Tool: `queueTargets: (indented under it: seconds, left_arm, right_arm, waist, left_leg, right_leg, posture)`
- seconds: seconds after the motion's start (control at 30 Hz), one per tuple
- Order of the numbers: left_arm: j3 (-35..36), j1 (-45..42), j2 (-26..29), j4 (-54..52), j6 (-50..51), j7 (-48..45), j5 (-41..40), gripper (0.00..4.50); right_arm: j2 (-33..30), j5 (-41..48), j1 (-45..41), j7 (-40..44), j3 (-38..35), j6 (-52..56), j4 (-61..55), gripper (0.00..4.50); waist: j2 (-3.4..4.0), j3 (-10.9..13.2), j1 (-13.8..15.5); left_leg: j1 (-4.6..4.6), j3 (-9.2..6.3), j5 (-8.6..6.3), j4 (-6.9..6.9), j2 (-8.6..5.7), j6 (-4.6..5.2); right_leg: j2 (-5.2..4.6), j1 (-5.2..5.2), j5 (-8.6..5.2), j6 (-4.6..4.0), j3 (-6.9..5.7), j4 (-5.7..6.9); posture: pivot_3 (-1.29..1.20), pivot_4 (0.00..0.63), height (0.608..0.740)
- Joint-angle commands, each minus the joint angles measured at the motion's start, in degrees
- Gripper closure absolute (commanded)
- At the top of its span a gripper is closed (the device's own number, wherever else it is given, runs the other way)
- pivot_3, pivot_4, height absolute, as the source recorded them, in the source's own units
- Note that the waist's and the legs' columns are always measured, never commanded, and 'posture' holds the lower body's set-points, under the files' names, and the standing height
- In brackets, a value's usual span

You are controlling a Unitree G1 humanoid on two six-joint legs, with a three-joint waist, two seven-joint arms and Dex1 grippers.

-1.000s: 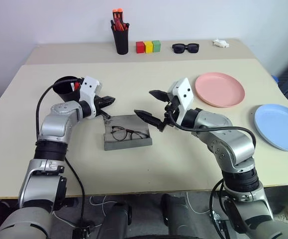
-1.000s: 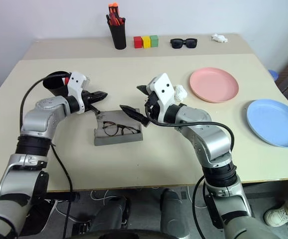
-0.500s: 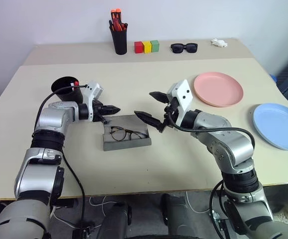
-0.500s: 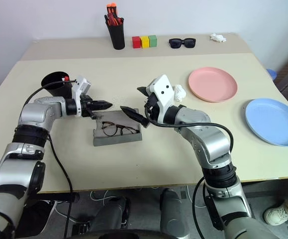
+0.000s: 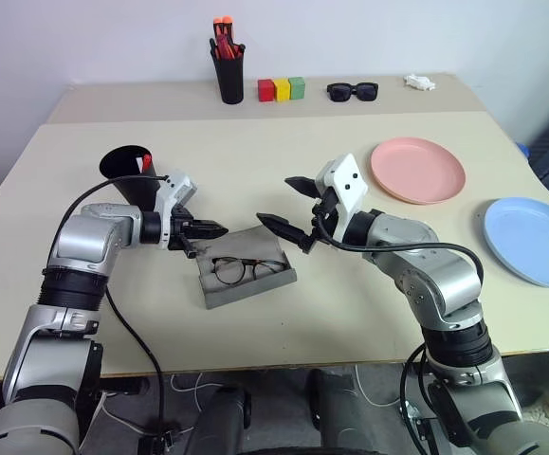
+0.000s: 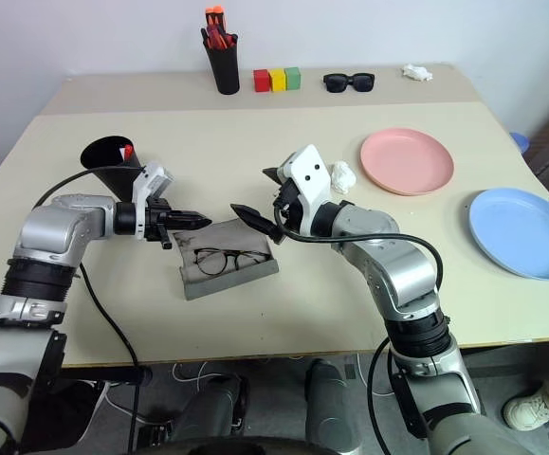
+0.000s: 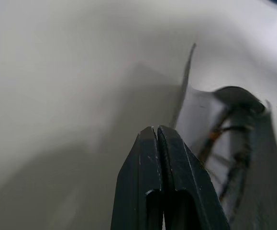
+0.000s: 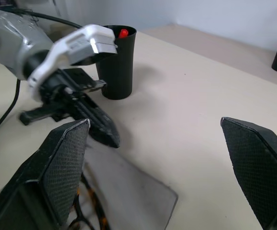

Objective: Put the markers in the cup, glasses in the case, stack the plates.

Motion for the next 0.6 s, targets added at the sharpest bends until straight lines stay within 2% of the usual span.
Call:
queueTargets:
  seconds: [0.03,0.3,0.6]
  left_arm:
    - [0.8,0.4,0.2,-3.7,2.9,-0.5,-3.2,4.47]
    - [-0.9,4.3,3.5,-13.0,8.0,-4.1,-8.7,4.47]
    - [-0.8,7.7,3.1,-18.4,10.2,-1.6,-12.0,4.47]
  right_arm:
    - [0.3,0.1,-1.2,-0.1,-0.2,-1.3,-0.5,0.00]
    - [0.2,-0.4,-1.2,-0.1,-0.4,-1.6,-0.1,0.00]
    - [-0.3,-1.1,-1.3,-0.5,-0.9,-2.0,0.5,0.00]
  waist:
    - [0.00,0.0,0.0]
    - [0.01,0.0,-0.2]
    - [0.00,0.0,-0.1]
  left_leg:
    - [0.00,0.00,0.00,0.00,0.00,0.00]
    - [0.01,-0.01,0.00,-0.02,0.01,0.00]
    - [0.01,0.00,0.00,-0.01,0.01,0.00]
  right_leg:
    - [0.00,0.00,0.00,0.00,0.00,0.00]
    - [0.01,-0.01,-0.01,-0.01,0.00,0.00]
    - [0.00,0.00,-0.01,-0.01,0.00,-0.01]
  posture:
    - [0.00,0.150,0.740]
    - [0.00,0.150,0.740]
    - [0.00,0.150,0.740]
